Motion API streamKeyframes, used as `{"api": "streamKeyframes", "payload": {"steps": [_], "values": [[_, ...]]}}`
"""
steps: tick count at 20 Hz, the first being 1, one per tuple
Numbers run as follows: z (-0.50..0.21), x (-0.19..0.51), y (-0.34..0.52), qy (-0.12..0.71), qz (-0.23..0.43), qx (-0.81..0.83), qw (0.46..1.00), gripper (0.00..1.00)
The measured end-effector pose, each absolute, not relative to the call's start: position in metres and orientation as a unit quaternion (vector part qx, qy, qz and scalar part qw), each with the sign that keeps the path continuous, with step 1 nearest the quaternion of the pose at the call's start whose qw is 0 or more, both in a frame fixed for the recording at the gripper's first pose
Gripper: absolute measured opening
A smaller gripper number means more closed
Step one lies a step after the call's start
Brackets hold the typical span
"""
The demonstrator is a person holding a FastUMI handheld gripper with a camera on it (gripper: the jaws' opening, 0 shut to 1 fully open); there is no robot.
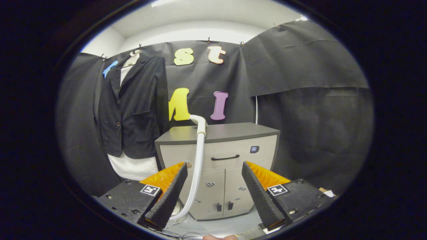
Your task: Iron the clothes twice with a garment steamer, once on the left side and once on the right side.
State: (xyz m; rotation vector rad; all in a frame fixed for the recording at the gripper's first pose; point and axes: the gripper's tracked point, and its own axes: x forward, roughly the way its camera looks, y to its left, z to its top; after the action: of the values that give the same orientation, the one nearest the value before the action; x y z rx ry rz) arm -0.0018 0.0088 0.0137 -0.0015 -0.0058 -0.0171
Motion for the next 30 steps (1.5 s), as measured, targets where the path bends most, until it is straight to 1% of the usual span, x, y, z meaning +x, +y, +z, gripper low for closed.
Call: {"api": "streamKeyframes", "payload": {"steps": [12, 15, 19, 24, 30], "values": [[0.046, 0.018, 0.057, -0.007, -0.013, -0.020, 1.000, 1.00], [0.055, 0.034, 0.068, 0.002, -0.005, -0.021, 1.000, 1.00], [0.084, 0.092, 0.067, 0.006, 0.006, -0.022, 1.000, 1.00], [0.105, 0.180, 0.060, 0.046, 0.027, -0.010, 0.999, 1.00], [0.103, 0.275, 0.067, 0.126, 0.050, -0.037, 0.990, 1.00]]}}
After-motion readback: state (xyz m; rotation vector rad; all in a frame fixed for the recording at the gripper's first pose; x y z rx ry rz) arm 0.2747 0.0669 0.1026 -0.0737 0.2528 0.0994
